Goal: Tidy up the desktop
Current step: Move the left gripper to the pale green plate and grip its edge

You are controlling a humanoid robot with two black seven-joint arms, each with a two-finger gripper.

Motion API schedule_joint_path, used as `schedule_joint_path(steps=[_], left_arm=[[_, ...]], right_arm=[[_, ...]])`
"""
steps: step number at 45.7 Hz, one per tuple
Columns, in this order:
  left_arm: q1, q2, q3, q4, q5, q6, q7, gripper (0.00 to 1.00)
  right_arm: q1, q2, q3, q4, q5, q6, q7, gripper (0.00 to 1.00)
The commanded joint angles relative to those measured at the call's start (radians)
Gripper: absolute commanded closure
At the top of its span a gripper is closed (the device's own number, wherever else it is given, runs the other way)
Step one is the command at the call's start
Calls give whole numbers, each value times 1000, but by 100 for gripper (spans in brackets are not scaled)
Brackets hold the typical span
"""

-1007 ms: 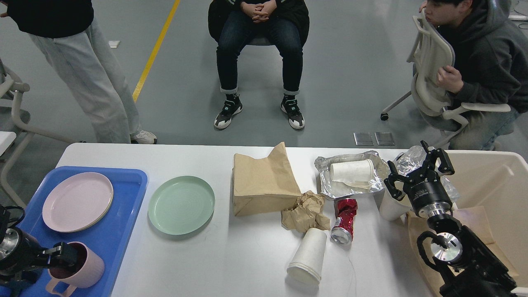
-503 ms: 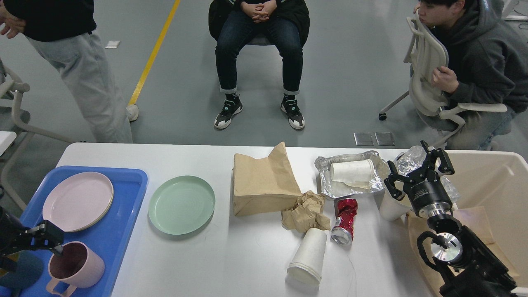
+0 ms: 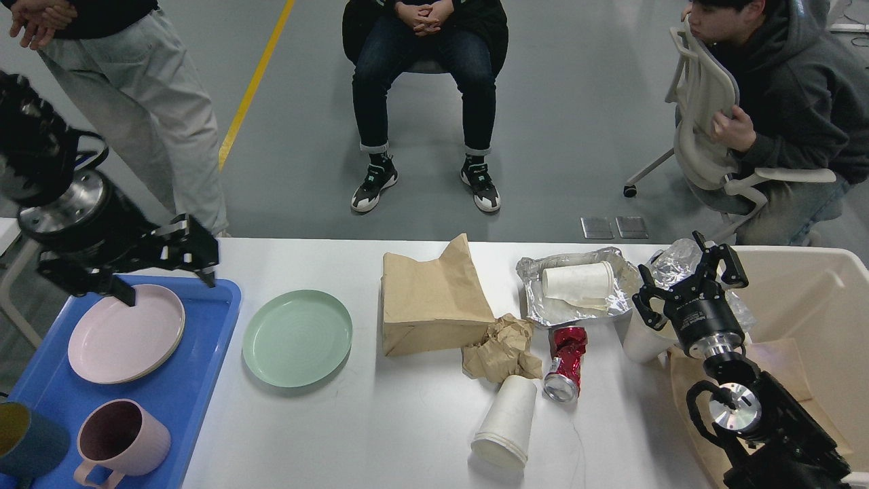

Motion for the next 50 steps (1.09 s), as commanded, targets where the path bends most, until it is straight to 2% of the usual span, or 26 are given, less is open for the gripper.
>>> schedule_joint_path(steps=[1, 16, 25, 29, 33, 35, 37, 42, 44, 50], left_arm=[[-98, -26, -18, -60, -63, -27, 0, 7], [-44, -3, -11, -57, -83, -11, 2, 5], [95, -4, -50, -12, -108, 39, -14, 7], [187, -17, -70, 8, -223, 130, -20, 9], [284, -37, -65, 8, -377, 277, -9, 10], [336, -40, -74, 9, -451, 350, 11, 11], [390, -38, -82, 23, -531, 410, 55, 13], [534, -37, -152, 124, -750, 539, 238, 15], [592, -32, -200, 166, -790, 593, 281, 14], [792, -23, -355, 317, -769, 707, 295, 10]], right_arm=[[0, 0, 0, 0, 0, 0, 0, 0], [0, 0, 0, 0, 0, 0, 0, 0], [-1, 0, 0, 0, 0, 0, 0, 0], [0, 0, 0, 0, 0, 0, 0, 0], [-1, 0, 0, 0, 0, 0, 0, 0], [-1, 0, 0, 0, 0, 0, 0, 0], [0, 0, 0, 0, 0, 0, 0, 0], [-1, -1, 0, 0, 0, 0, 0, 0], [0, 0, 0, 0, -1, 0, 0, 0], [0, 0, 0, 0, -1, 0, 0, 0]])
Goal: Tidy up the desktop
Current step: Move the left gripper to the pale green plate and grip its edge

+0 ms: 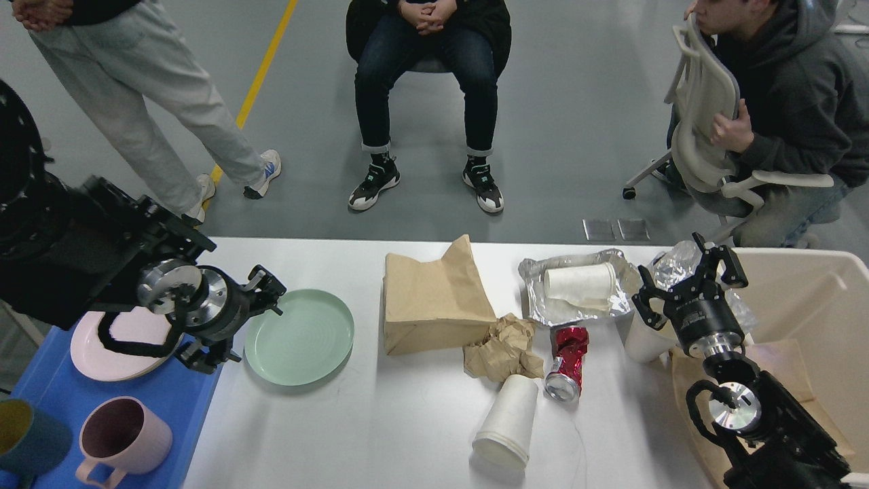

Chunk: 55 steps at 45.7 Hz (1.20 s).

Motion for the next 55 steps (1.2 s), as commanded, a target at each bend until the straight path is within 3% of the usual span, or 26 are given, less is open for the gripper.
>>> schedule_joint_path(steps=[1, 6, 10, 16, 29, 47, 55], left_arm=[[196, 7, -141, 152, 8, 104, 21, 10], [364, 5, -200, 299, 90, 115, 21, 8], [417, 26, -246, 353, 172, 117, 24, 7], [451, 91, -322, 357, 196, 131, 27, 12], [513, 102, -390, 356, 196, 167, 26, 13], [560, 103, -433, 377, 201, 192, 18, 49], [576, 106, -433, 384, 201, 227, 20, 56]], right_arm=[[1, 0, 0, 0, 0, 0, 0, 0], [1, 0, 0, 0, -1, 0, 0, 0], [1, 0, 0, 0, 0, 0, 0, 0], [-1, 0, 0, 0, -1, 0, 0, 0], [1, 0, 0, 0, -1, 0, 0, 0], [1, 0, 0, 0, 0, 0, 0, 0], [1, 0, 0, 0, -1, 0, 0, 0]])
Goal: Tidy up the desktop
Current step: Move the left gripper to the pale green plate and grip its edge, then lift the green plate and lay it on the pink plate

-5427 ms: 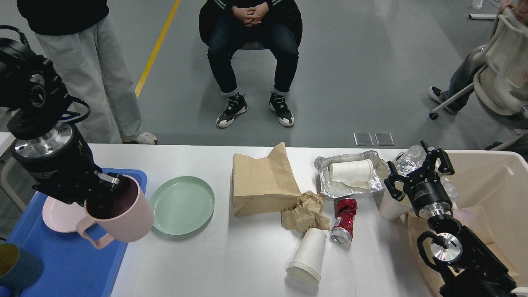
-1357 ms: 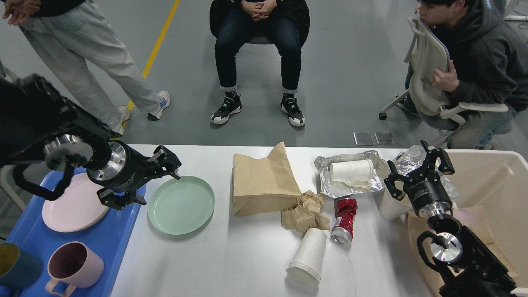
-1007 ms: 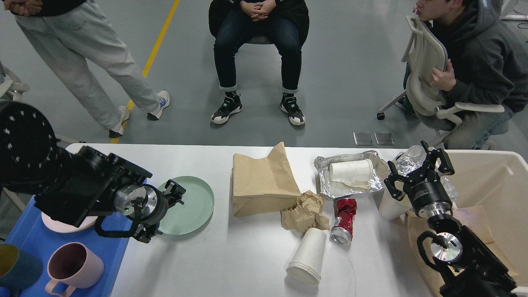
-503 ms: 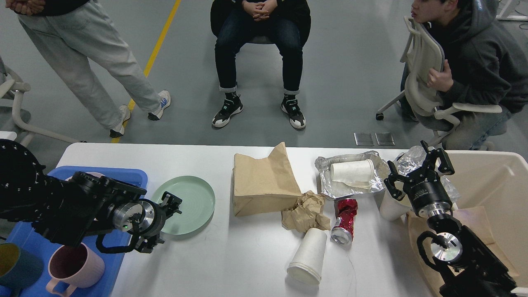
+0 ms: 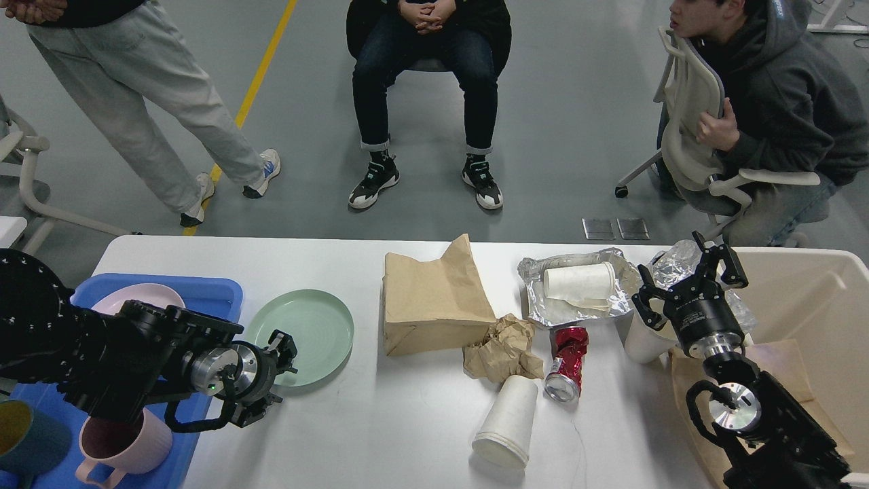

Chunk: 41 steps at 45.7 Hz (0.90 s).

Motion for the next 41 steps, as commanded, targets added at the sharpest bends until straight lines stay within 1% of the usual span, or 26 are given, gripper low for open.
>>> schedule_joint_path(steps=[1, 9, 13, 21, 41], left_arm=[[8, 3, 0, 6, 0, 24, 1, 58], [8, 3, -2, 6, 1, 18, 1, 75], [9, 3, -2, 6, 1, 18, 2, 81], [11, 5, -4, 11, 1, 13, 4, 100], [0, 6, -5, 6, -2, 12, 7, 100]], right_arm=[[0, 0, 0, -2, 1, 0, 0, 0], [0, 0, 0, -2, -1, 0, 0, 0], [0, 0, 0, 0, 1, 0, 0, 0], [0, 0, 0, 0, 1, 0, 0, 0], [0, 0, 0, -2, -1, 0, 0, 0]])
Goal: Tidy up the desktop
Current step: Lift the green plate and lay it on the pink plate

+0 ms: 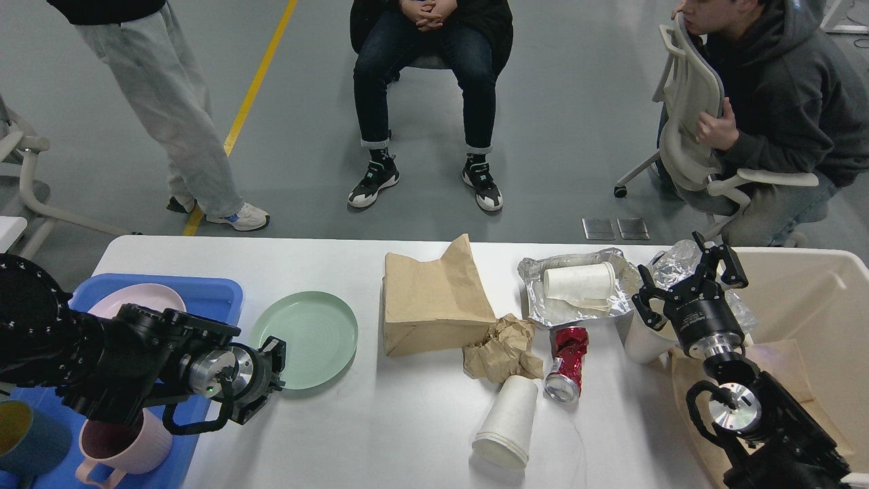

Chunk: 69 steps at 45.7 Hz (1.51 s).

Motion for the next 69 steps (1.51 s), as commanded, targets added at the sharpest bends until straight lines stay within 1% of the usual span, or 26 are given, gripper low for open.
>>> schedule_joint_path(steps=[1, 5, 7, 17, 26, 30, 32, 35, 36, 40, 45, 48, 53, 57, 61, 64, 67, 68, 69], left_arm=[[-12, 1, -1, -8, -1, -2, 0, 100], [-32, 18, -12, -28, -1, -9, 9, 100], [-67, 46, -4, -74, -1, -15, 11, 100], [-293, 162, 37, -291, -1, -17, 11, 100], [-515, 247, 121, -472, -1, -49, 11, 100], [-628, 273, 181, -547, -3, -63, 11, 100], [-678, 281, 213, -573, -3, -81, 11, 100], [-739, 284, 259, -594, -3, -136, 11, 100], [-774, 285, 294, -598, -3, -193, 11, 100], [-802, 290, 342, -591, -1, -264, 12, 100], [-794, 322, 393, -544, 11, -333, 15, 100], [-782, 334, 437, -478, 26, -390, 23, 100], [-709, 337, 503, -342, 57, -465, 60, 100], [-629, 359, 511, -208, 57, -514, 77, 100], [-523, 415, 497, -82, 57, -563, 80, 100], [-446, 449, 486, 22, 57, -597, 94, 100], [-358, 462, 448, 129, 57, -618, 124, 100], [-265, 463, 384, 219, 57, -632, 162, 100], [-229, 465, 355, 250, 57, -632, 175, 100]], right_arm=[[0, 0, 0, -1, -1, 0, 0, 0], [0, 0, 0, -1, 1, 0, 0, 0], [0, 0, 0, -1, 1, 0, 0, 0], [0, 0, 0, -1, 1, 0, 0, 0], [-1, 0, 0, -1, -1, 0, 0, 0], [0, 0, 0, -1, 1, 0, 0, 0], [0, 0, 0, -1, -1, 0, 0, 0], [0, 0, 0, -1, -1, 0, 0, 0], [0, 0, 0, -1, -1, 0, 0, 0], [0, 0, 0, -1, -1, 0, 0, 0], [0, 0, 0, 1, 1, 0, 0, 0], [0, 0, 0, 1, -1, 0, 0, 0], [0, 0, 0, 1, 1, 0, 0, 0], [-1, 0, 0, 1, 1, 0, 0, 0], [0, 0, 0, 1, 1, 0, 0, 0], [-1, 0, 0, 1, -1, 0, 0, 0], [0, 0, 0, 1, 1, 0, 0, 0], [0, 0, 0, 1, 1, 0, 0, 0], [0, -1, 0, 1, 1, 0, 0, 0]])
